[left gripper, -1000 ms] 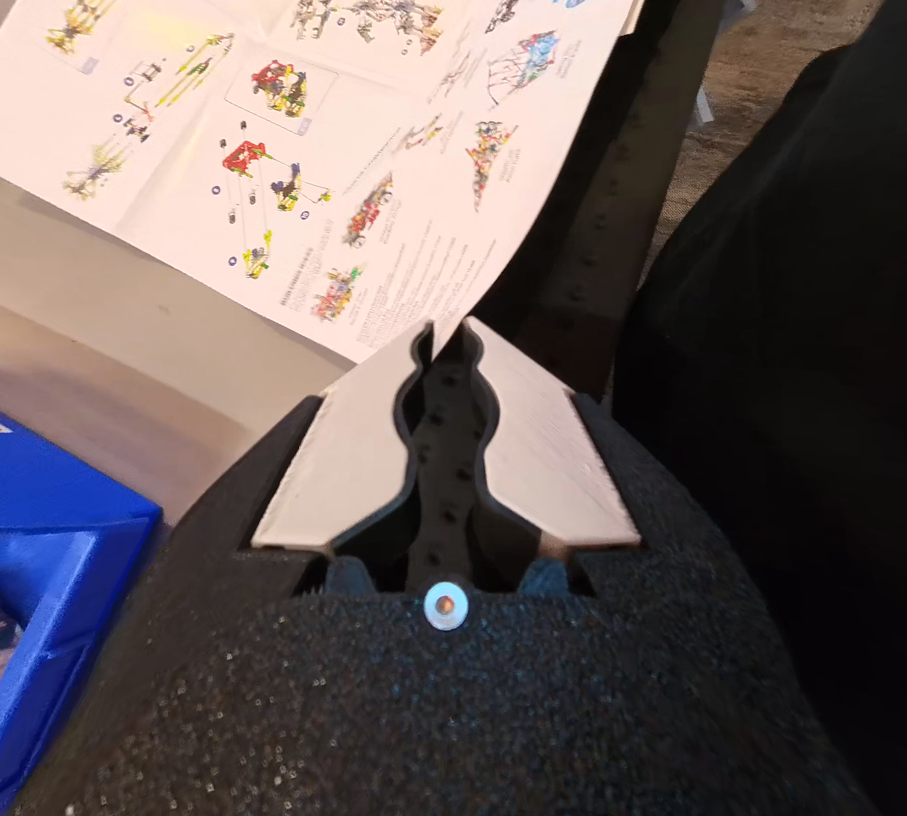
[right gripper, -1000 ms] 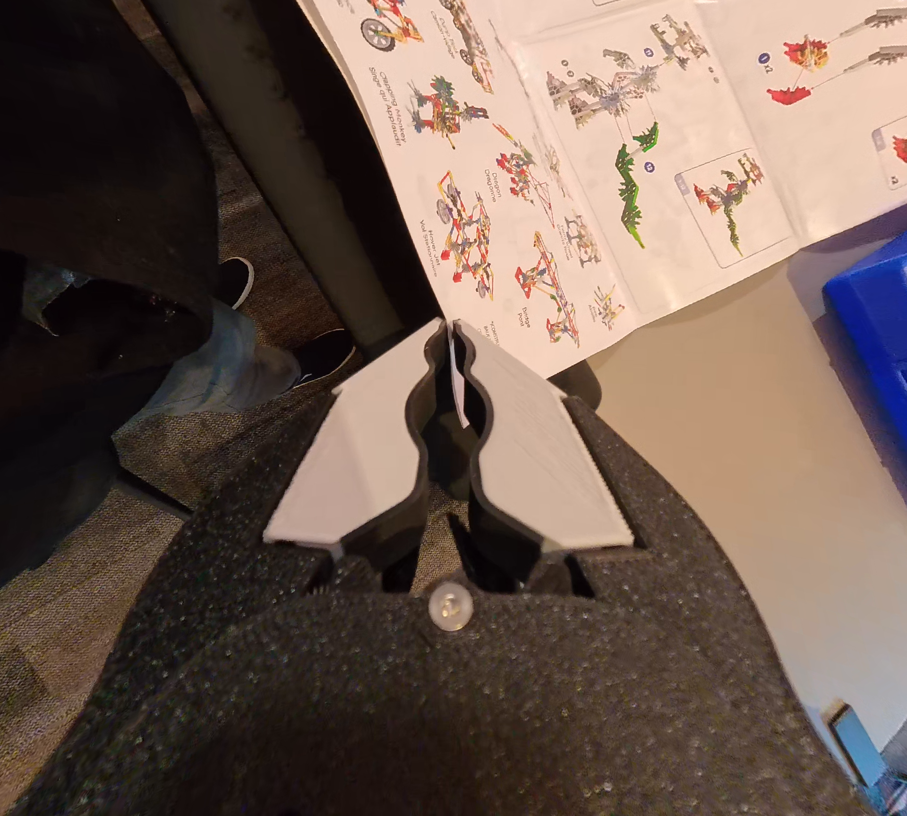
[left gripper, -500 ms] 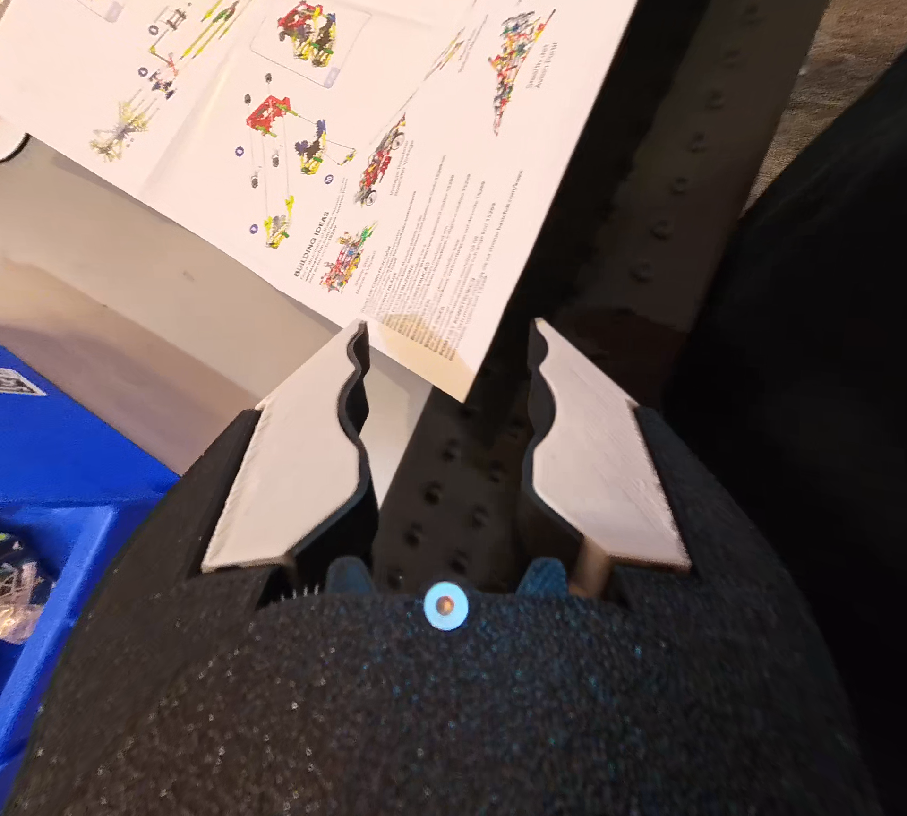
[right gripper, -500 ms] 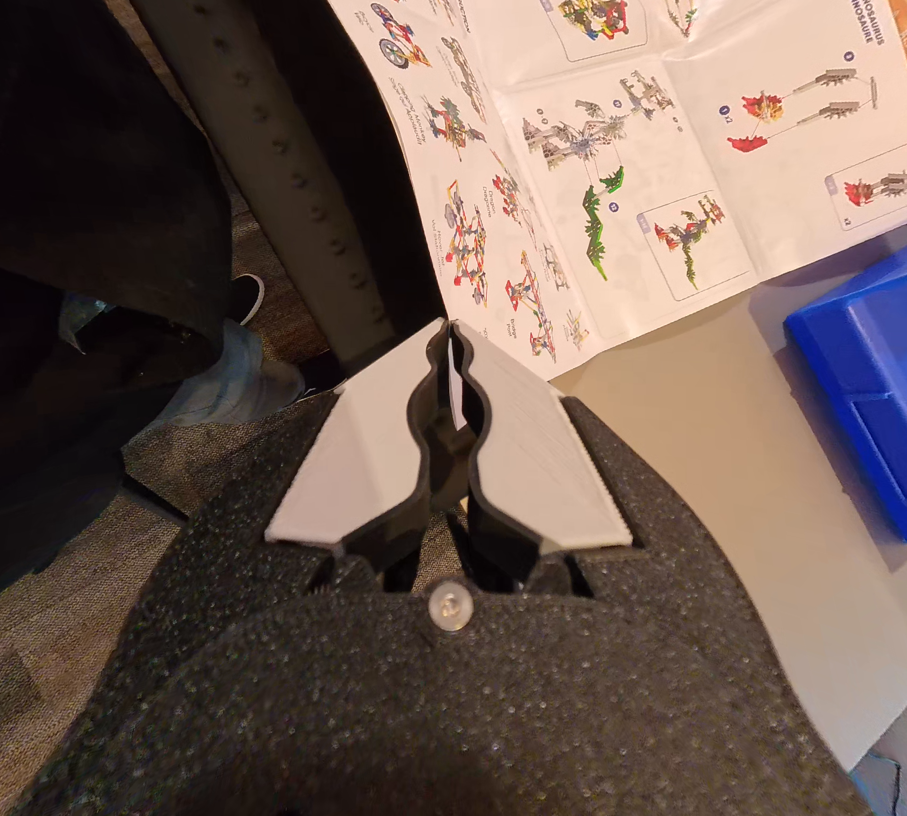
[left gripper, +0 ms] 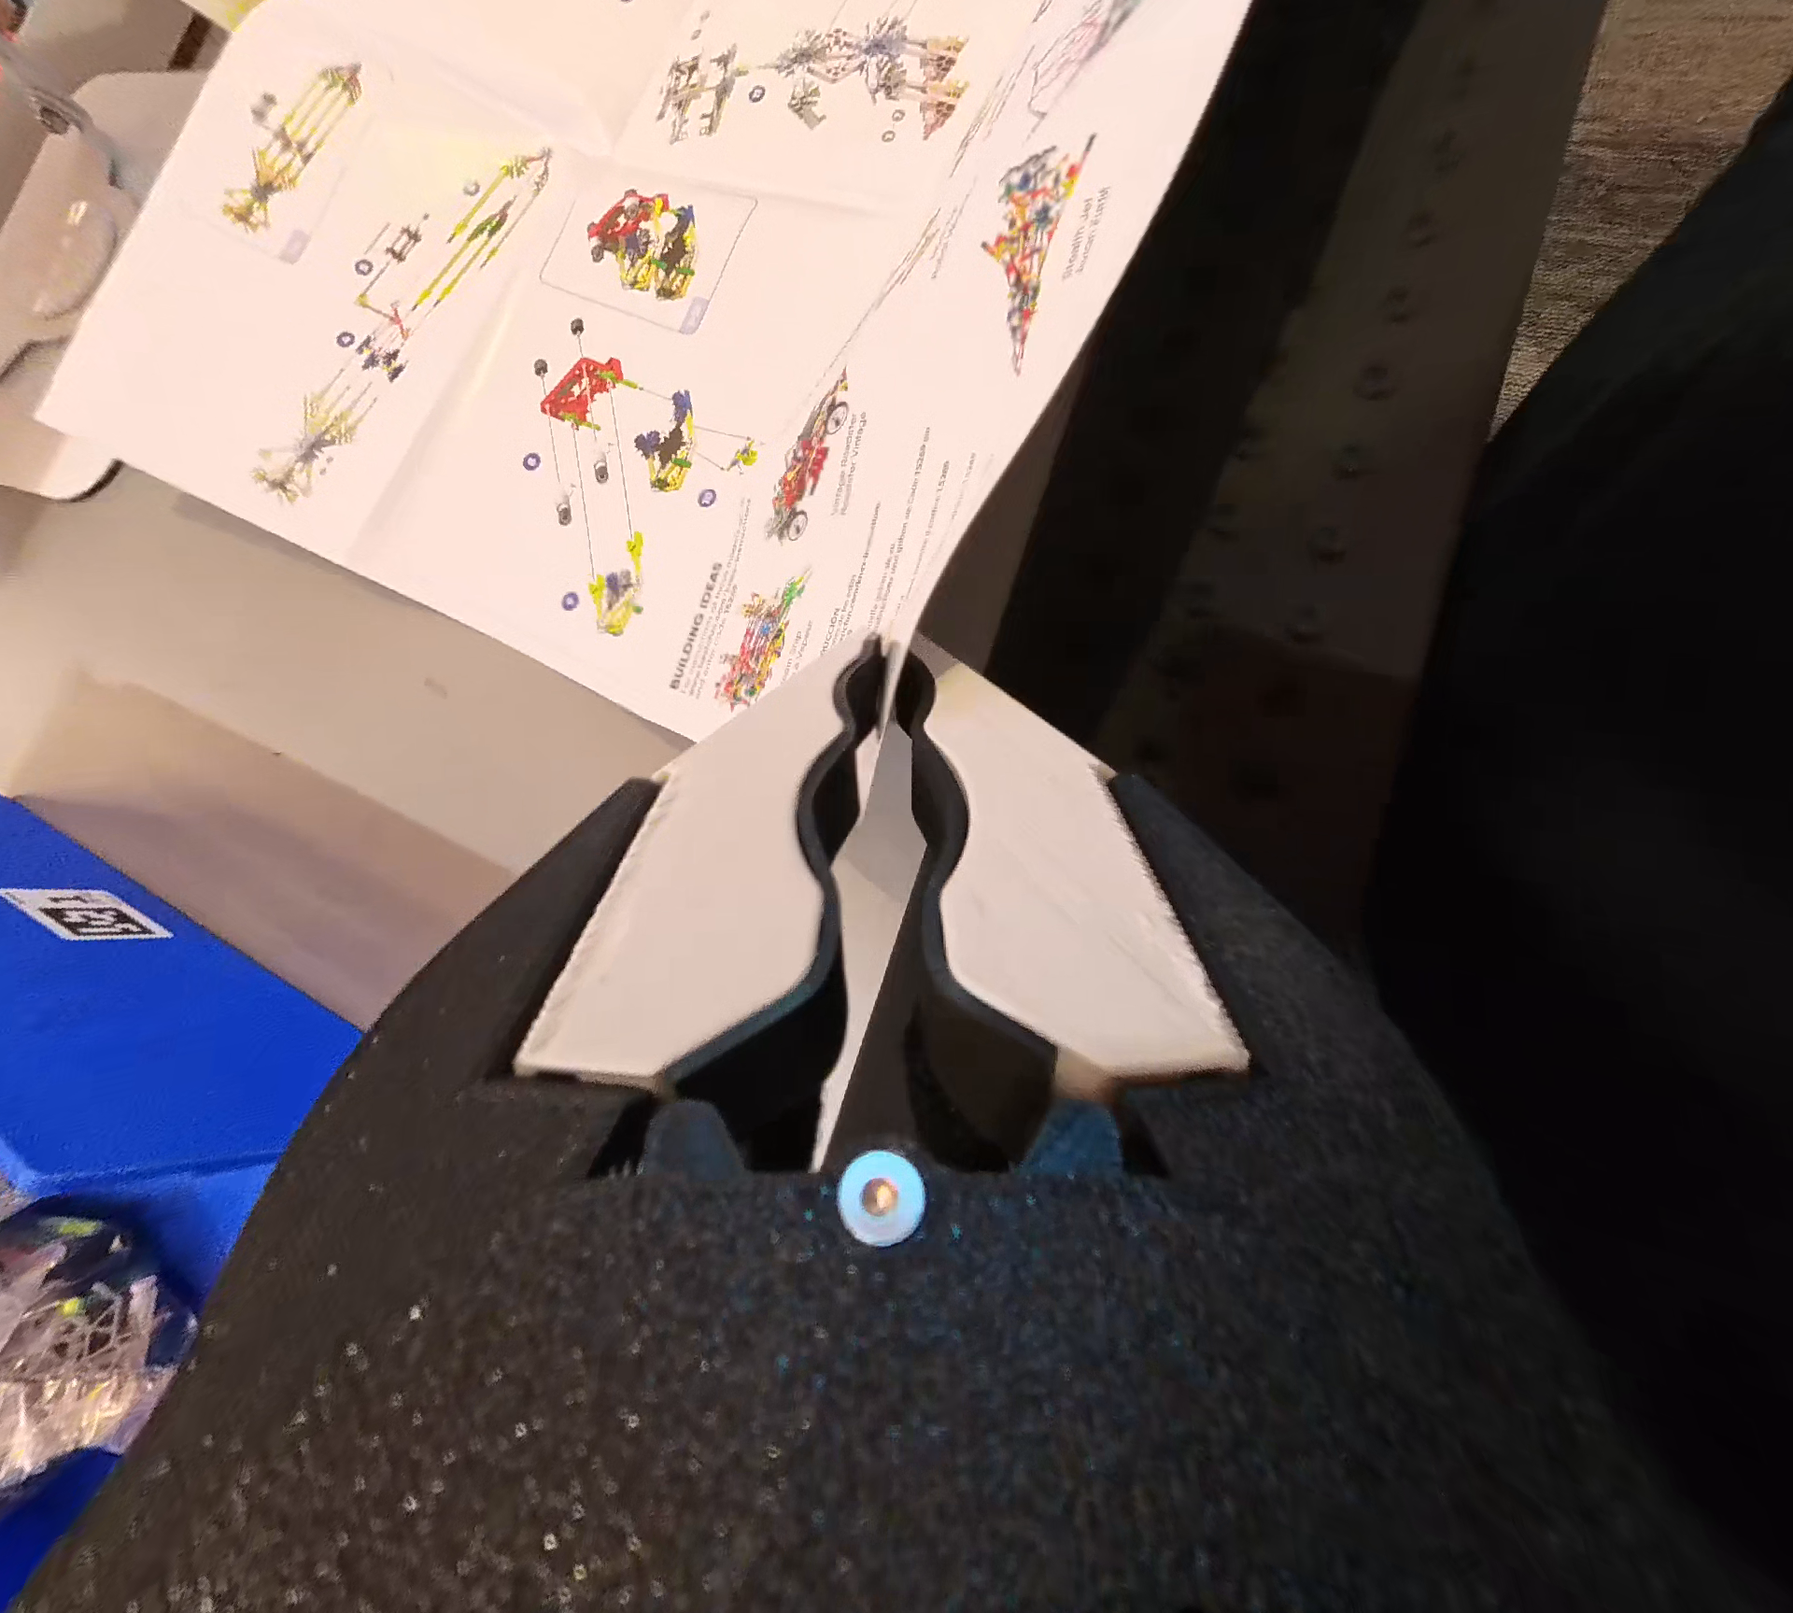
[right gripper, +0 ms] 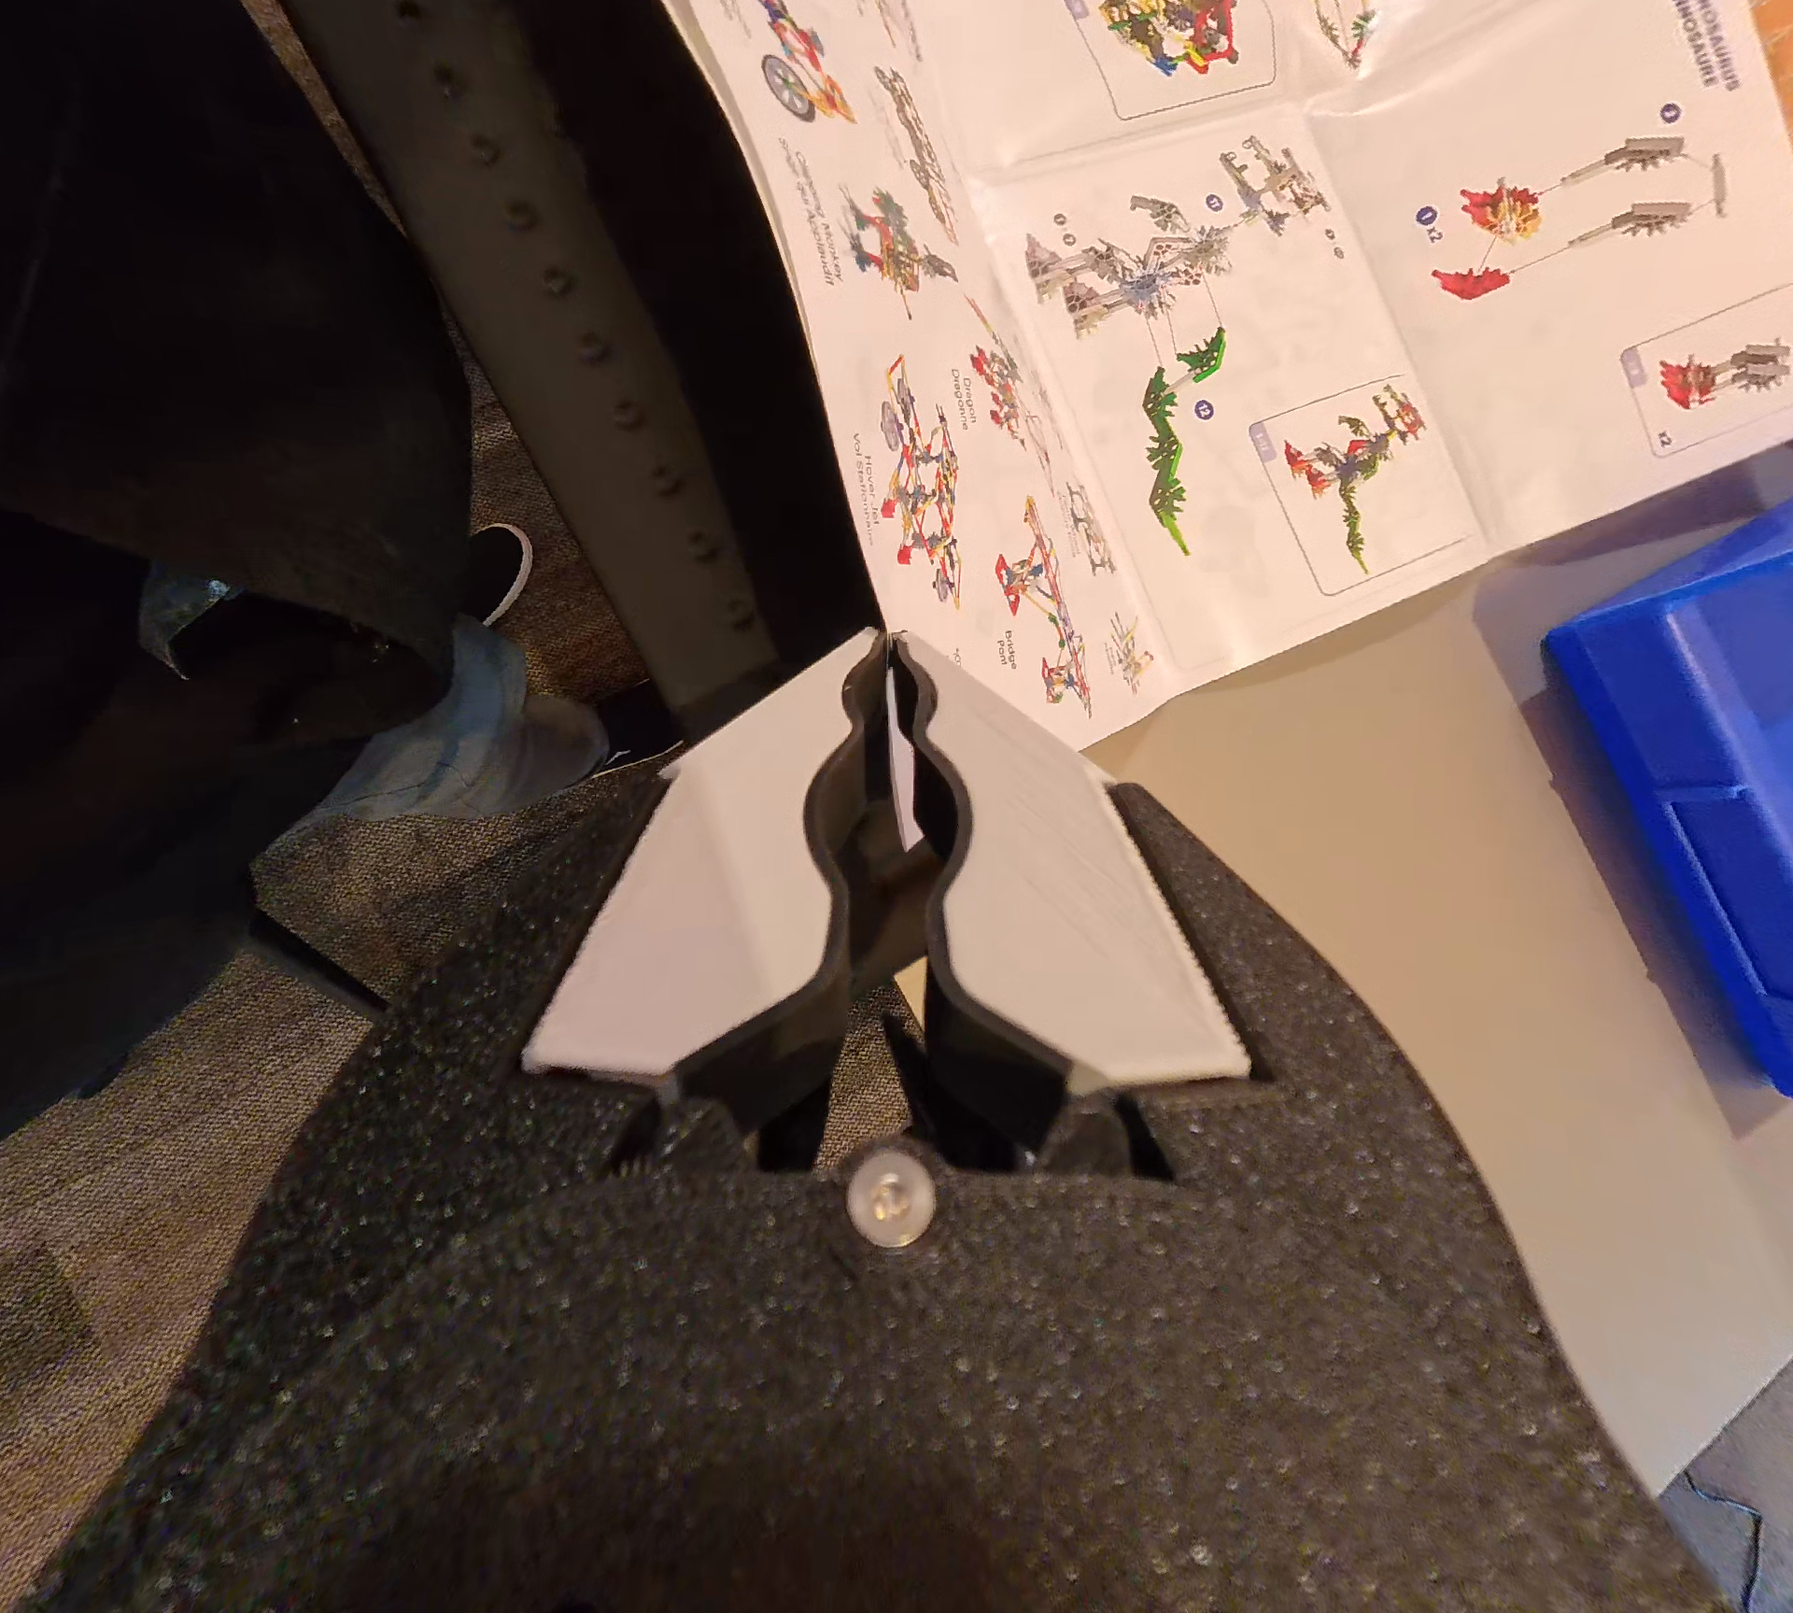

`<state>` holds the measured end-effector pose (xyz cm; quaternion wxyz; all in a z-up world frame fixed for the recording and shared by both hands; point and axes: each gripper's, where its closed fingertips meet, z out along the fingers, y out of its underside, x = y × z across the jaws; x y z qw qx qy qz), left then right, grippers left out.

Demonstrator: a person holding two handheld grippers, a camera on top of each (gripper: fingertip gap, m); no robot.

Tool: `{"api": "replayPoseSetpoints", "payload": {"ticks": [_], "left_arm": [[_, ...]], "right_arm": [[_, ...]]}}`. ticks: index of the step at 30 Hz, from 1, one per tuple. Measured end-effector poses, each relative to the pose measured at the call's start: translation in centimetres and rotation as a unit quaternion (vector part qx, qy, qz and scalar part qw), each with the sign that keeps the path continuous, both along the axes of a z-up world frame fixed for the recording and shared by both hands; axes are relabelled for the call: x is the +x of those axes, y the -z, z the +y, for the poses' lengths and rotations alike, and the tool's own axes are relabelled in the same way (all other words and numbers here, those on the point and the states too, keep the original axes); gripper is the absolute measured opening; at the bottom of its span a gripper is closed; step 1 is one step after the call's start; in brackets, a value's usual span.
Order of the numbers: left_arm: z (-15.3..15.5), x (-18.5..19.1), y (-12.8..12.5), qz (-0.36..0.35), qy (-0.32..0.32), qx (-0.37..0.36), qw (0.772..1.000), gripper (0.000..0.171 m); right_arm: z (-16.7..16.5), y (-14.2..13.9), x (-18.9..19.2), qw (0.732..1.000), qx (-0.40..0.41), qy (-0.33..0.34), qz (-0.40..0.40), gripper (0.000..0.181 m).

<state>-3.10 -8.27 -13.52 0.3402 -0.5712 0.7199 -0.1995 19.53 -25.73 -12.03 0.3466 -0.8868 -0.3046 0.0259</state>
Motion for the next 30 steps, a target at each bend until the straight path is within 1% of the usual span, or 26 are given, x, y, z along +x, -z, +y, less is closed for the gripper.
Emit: {"api": "replayPoseSetpoints", "payload": {"ticks": [8,14,20,25,30], "left_arm": [[-1.1,-0.9,-1.0,0.012,0.027,-0.042,0.999,0.0],[-1.5,-1.5,-1.5,0.01,0.029,-0.074,0.997,0.0],[-1.5,-1.5,-2.2,-0.002,0.022,-0.101,0.995,0.0],[-1.5,-1.5,-2.5,-0.008,0.018,-0.119,0.993,0.0],[-1.5,-1.5,-2.5,-0.006,0.018,-0.125,0.992,0.0]], "right_arm": [[0.2,-0.4,-0.1,1.0,-0.004,-0.006,0.007,0.0],[1.0,-1.3,-0.1,1.0,0.013,-0.005,0.013,0.0],[1.0,-1.0,0.2,0.999,0.017,0.014,0.023,0.027],[0.3,-0.8,0.9,0.999,0.015,0.036,0.032,0.042],[-0.7,0.0,2.4,0.998,0.008,0.06,0.018,0.05]]}}
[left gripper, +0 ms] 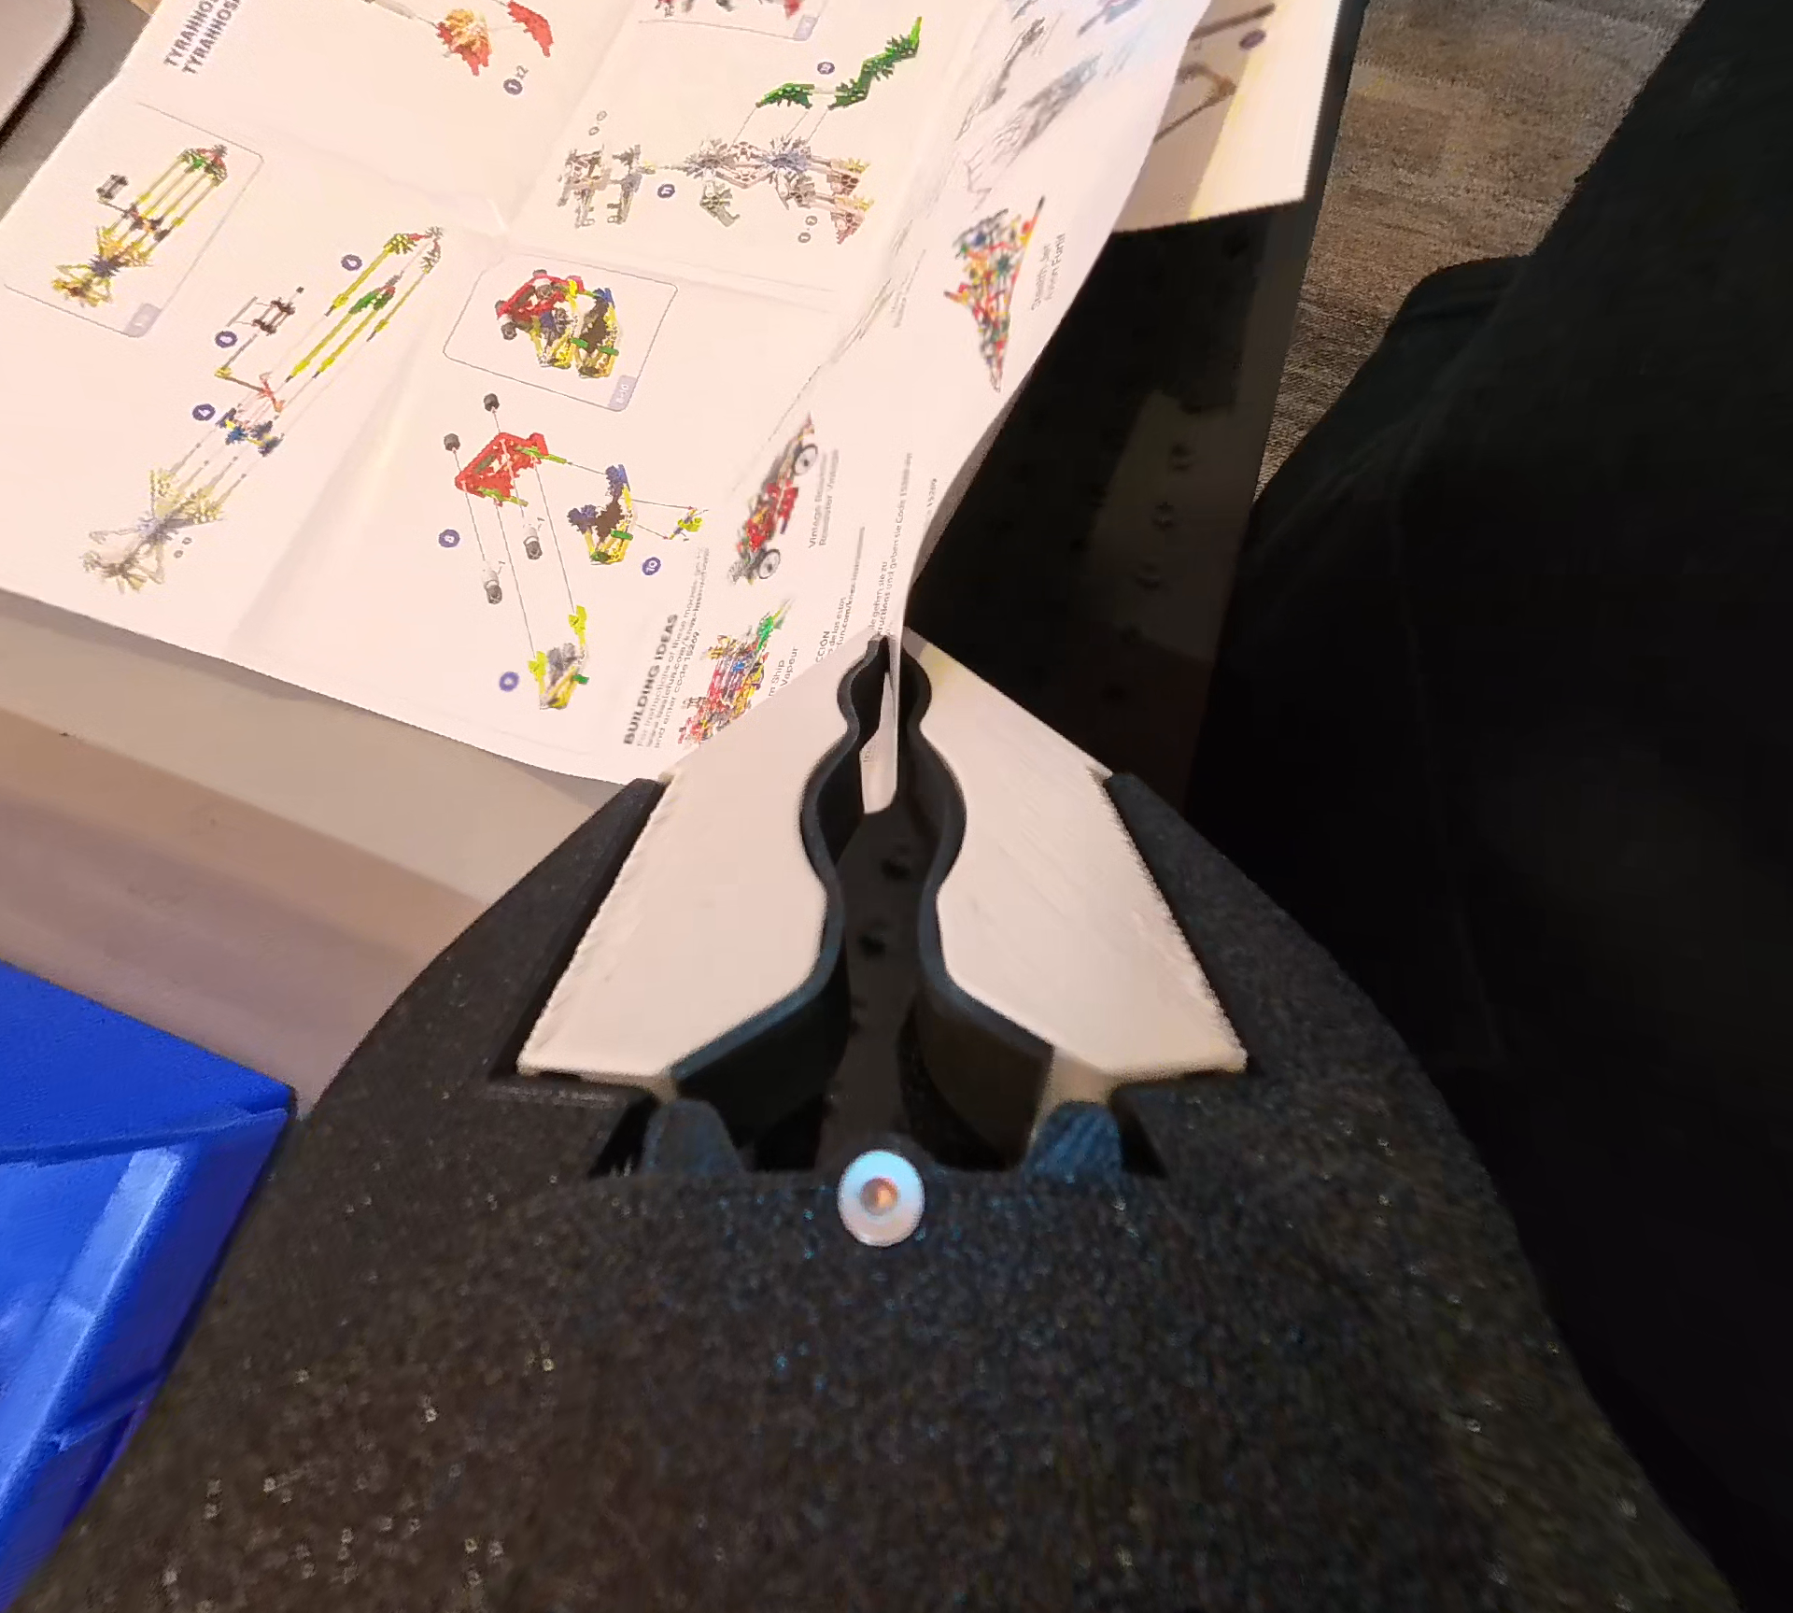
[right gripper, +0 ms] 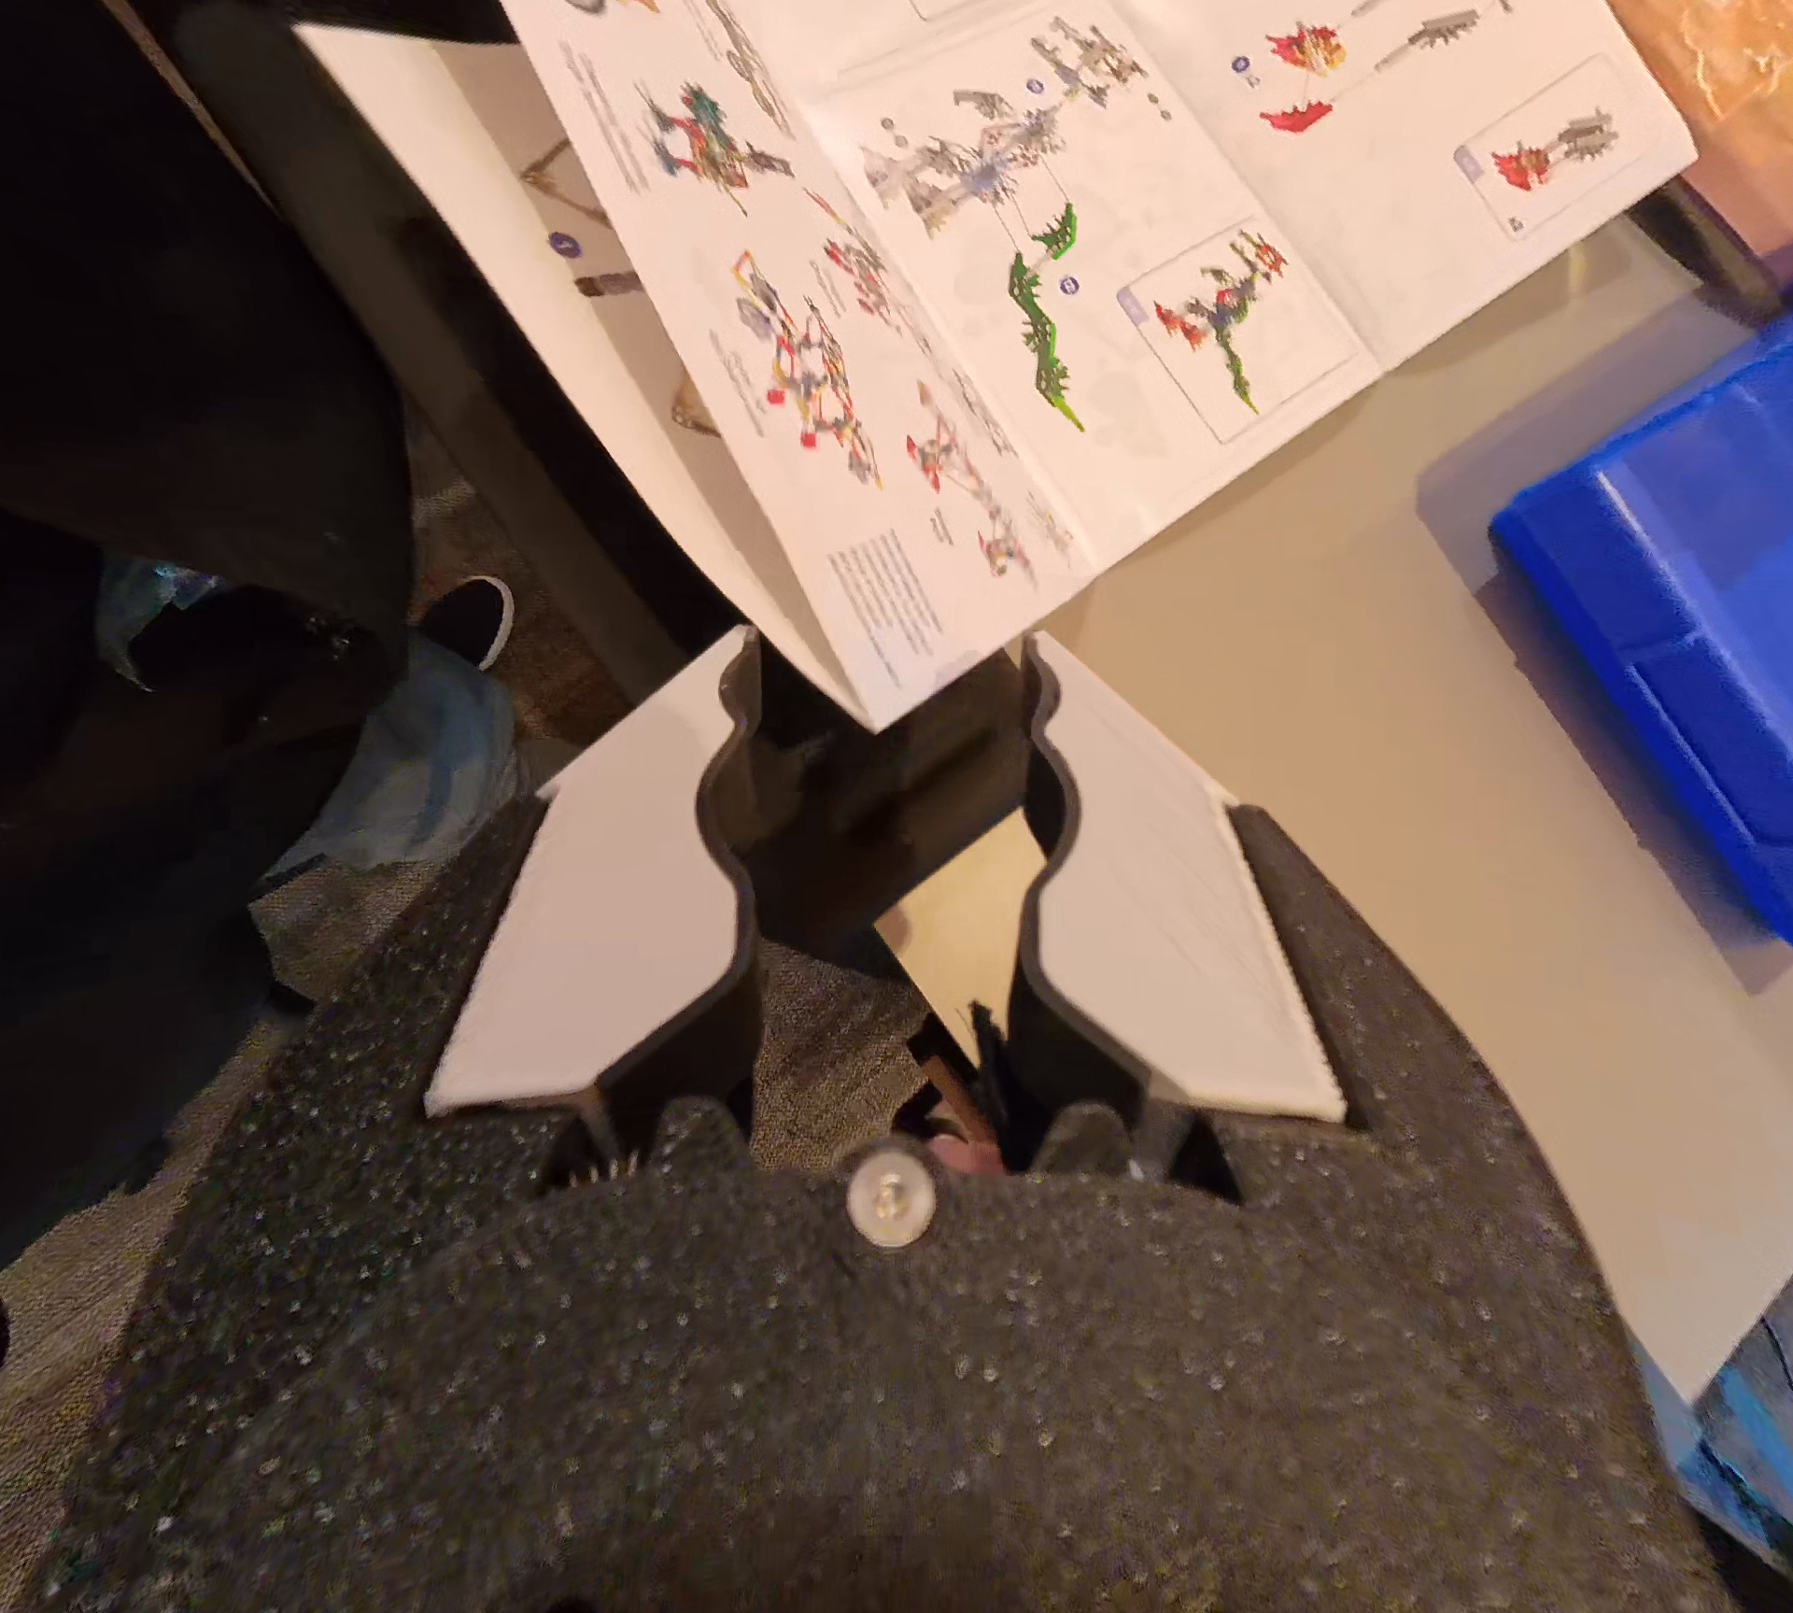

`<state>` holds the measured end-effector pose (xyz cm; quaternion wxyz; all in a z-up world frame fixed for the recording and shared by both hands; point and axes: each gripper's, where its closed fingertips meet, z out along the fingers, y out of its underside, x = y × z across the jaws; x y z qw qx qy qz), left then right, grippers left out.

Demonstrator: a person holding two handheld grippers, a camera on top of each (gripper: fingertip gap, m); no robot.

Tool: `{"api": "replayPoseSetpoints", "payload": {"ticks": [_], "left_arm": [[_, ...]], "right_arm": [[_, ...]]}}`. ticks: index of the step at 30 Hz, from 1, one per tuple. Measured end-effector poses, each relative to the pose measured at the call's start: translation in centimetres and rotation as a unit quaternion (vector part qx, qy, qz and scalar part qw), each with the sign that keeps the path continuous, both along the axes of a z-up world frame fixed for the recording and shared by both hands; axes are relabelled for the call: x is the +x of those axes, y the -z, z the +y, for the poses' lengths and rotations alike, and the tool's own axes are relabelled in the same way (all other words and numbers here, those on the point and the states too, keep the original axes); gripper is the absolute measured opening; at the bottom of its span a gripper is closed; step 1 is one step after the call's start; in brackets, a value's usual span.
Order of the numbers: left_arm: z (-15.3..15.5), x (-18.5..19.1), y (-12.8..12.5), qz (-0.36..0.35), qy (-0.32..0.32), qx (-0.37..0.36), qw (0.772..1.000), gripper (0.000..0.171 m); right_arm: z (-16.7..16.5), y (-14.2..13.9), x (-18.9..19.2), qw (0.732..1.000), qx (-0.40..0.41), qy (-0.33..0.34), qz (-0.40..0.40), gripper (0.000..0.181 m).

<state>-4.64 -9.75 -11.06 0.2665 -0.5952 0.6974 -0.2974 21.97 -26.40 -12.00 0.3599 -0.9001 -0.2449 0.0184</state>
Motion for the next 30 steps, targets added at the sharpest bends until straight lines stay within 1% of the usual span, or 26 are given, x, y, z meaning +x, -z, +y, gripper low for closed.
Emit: {"api": "replayPoseSetpoints", "payload": {"ticks": [5,8,10,14,17,19,24,27,30], "left_arm": [[-0.1,0.1,0.0,0.0,0.0,-0.004,1.0,0.0],[0.0,0.0,0.0,0.001,-0.002,-0.006,1.0,0.0],[0.0,0.0,0.0,0.001,-0.003,-0.008,1.0,0.0],[0.0,-0.2,0.1,0.006,-0.003,-0.01,1.0,0.0],[0.0,-0.2,0.0,0.006,-0.004,-0.012,1.0,0.0],[0.0,-0.2,0.0,0.007,-0.005,-0.014,1.0,0.0],[-0.1,-0.2,0.2,0.01,-0.002,-0.017,1.0,0.0],[-0.1,-0.3,0.2,0.013,-0.002,-0.018,1.0,0.0],[0.0,-0.4,0.3,0.015,-0.004,-0.019,1.0,0.0]], "right_arm": [[-1.1,1.7,1.4,1.0,-0.019,0.017,-0.01,0.051],[-1.6,3.3,2.5,0.998,-0.039,0.023,-0.039,0.052],[-1.8,4.7,3.5,0.995,-0.055,0.027,-0.08,0.051],[-1.0,5.7,2.9,0.993,-0.045,0.004,-0.105,0.051],[-0.8,5.3,2.8,0.995,-0.03,0.001,-0.098,0.052],[-0.5,4.6,2.0,0.997,-0.014,-0.007,-0.077,0.051],[0.3,4.4,0.2,0.998,-0.003,-0.026,-0.056,0.049],[1.1,3.6,-0.4,0.999,0.019,-0.025,-0.041,0.037],[1.5,3.2,-0.4,0.998,0.026,-0.026,-0.048,0.028]]}}
